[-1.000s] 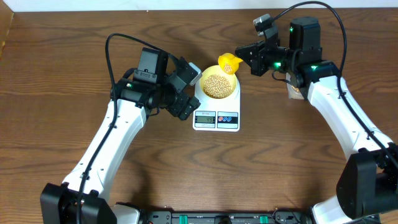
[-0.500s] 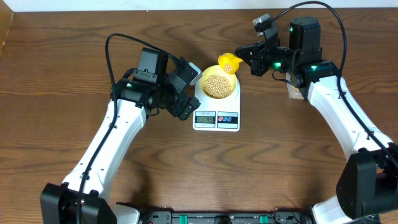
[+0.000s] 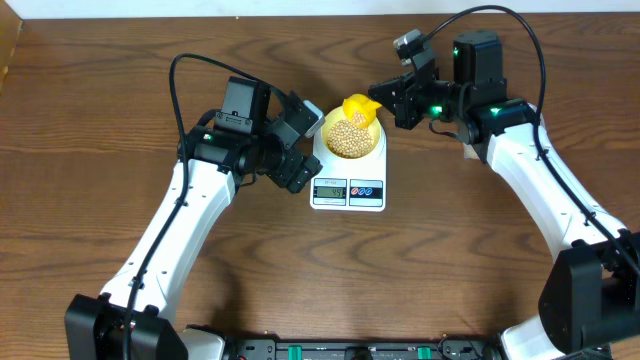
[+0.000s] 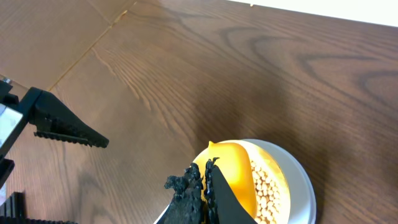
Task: Scoop item into bowl and weigh 50g on scale
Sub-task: 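Tilt the scoop with the right gripper to pour soybeans into bowl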
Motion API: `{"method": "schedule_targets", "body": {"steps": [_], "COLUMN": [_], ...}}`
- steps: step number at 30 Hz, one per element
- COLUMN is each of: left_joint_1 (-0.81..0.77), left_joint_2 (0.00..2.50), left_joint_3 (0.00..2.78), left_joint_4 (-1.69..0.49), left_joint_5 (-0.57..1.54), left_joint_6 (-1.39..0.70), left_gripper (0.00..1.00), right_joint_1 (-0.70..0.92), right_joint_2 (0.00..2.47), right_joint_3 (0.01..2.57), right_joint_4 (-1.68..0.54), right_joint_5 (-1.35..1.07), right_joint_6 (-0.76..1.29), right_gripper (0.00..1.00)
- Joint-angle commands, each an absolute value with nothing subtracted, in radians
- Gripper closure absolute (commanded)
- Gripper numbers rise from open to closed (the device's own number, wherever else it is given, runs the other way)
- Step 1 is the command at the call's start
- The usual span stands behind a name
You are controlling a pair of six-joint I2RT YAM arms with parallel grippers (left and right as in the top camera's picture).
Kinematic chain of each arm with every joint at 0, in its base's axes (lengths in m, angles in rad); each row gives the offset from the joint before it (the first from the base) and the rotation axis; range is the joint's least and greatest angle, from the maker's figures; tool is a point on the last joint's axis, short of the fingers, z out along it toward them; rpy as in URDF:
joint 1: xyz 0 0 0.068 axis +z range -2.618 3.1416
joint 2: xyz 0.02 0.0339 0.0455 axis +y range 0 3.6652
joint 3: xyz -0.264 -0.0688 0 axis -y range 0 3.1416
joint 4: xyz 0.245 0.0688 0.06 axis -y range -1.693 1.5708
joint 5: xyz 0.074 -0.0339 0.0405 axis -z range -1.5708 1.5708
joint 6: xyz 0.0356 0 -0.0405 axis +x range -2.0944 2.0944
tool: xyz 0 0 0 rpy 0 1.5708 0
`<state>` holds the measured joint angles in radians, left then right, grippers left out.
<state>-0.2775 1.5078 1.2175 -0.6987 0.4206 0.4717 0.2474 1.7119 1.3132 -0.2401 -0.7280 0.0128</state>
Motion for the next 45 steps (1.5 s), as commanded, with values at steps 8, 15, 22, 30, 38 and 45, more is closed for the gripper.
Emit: {"method": "schedule_targets", "body": {"steps": [8, 15, 22, 30, 38, 45], "left_joint_1": [-0.273, -0.273, -0.273, -0.273, -0.273, -0.273], "left_joint_2": [1.504, 1.504, 1.504, 1.504, 1.504, 1.504], "left_joint_3": [1.206, 1.206, 1.206, 1.206, 1.206, 1.206], "left_joint_4": [-0.699, -0.699, -0.699, -0.699, -0.699, -0.699], "left_joint_5": [0.434, 0.434, 0.434, 0.434, 0.434, 0.434], "left_joint_6": [0.478, 0.478, 0.478, 0.478, 0.478, 0.478], "left_gripper": [0.14, 0.14, 0.14, 0.14, 0.14, 0.14], "right_joint_1": [0.250, 0.250, 0.251, 0.257, 0.256, 0.256], "right_joint_2": [1.687, 1.688, 1.688, 1.688, 1.688, 1.688], "right_joint_3": [1.314, 1.314, 1.314, 1.314, 1.314, 1.314], "right_joint_4": [-0.225, -0.250, -0.240, -0.233, -0.238, -0.243], "right_joint_5": [-0.731, -0.730, -0.709, -0.709, -0.705, -0.700], "right_joint_6": [0.002, 0.001, 0.003, 0.003, -0.002, -0.001], "right_gripper": [0.99, 0.99, 0.99, 0.99, 0.99, 0.99]}}
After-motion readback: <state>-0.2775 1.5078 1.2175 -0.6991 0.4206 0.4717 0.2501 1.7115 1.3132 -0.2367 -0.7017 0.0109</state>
